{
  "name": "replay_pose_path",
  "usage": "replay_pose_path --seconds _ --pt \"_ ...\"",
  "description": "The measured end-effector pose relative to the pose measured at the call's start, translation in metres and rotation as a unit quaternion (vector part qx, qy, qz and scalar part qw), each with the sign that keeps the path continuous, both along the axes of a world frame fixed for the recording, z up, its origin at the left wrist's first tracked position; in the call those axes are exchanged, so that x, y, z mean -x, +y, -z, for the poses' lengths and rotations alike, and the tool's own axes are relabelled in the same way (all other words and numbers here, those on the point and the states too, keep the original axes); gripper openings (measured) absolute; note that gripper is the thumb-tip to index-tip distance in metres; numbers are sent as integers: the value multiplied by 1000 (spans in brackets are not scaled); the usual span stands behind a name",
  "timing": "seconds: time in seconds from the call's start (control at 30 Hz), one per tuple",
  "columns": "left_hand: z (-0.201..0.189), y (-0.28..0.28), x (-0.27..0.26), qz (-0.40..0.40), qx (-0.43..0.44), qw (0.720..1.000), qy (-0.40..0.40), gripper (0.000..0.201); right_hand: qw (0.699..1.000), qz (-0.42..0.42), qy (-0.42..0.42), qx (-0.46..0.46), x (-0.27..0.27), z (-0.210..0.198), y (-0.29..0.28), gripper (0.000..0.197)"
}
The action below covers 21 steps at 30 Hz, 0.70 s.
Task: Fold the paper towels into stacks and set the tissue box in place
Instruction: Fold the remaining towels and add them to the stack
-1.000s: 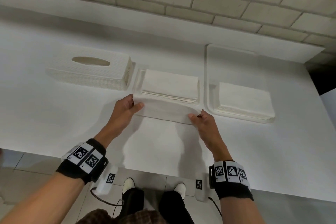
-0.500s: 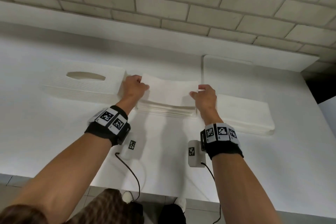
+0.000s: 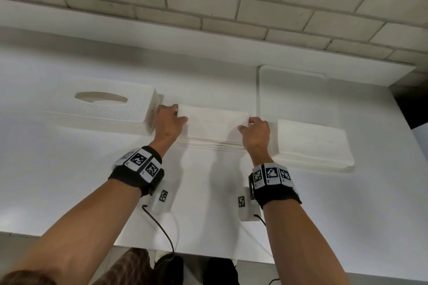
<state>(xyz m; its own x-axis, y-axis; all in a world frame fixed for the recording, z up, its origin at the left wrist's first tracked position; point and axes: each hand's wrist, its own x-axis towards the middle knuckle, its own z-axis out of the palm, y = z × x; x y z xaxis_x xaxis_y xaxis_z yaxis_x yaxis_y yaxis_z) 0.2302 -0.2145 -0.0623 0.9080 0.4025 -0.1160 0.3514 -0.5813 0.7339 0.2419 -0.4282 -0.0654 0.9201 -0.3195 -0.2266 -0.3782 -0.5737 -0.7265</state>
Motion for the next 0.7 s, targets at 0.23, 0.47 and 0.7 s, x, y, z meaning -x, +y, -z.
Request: replay_pose_path --seconds 0.23,0.47,0.7 --pt "-21 -10 4 16 -134 987 85 39 1000 -21 -4 8 5 -7 -3 15" --pt "-79 -103 -5 88 74 990 -84 38 984 55 -172 9 16 -81 -89 20" --pt "-64 -218 -7 86 260 959 79 31 986 143 -38 77 30 -73 -214 35"
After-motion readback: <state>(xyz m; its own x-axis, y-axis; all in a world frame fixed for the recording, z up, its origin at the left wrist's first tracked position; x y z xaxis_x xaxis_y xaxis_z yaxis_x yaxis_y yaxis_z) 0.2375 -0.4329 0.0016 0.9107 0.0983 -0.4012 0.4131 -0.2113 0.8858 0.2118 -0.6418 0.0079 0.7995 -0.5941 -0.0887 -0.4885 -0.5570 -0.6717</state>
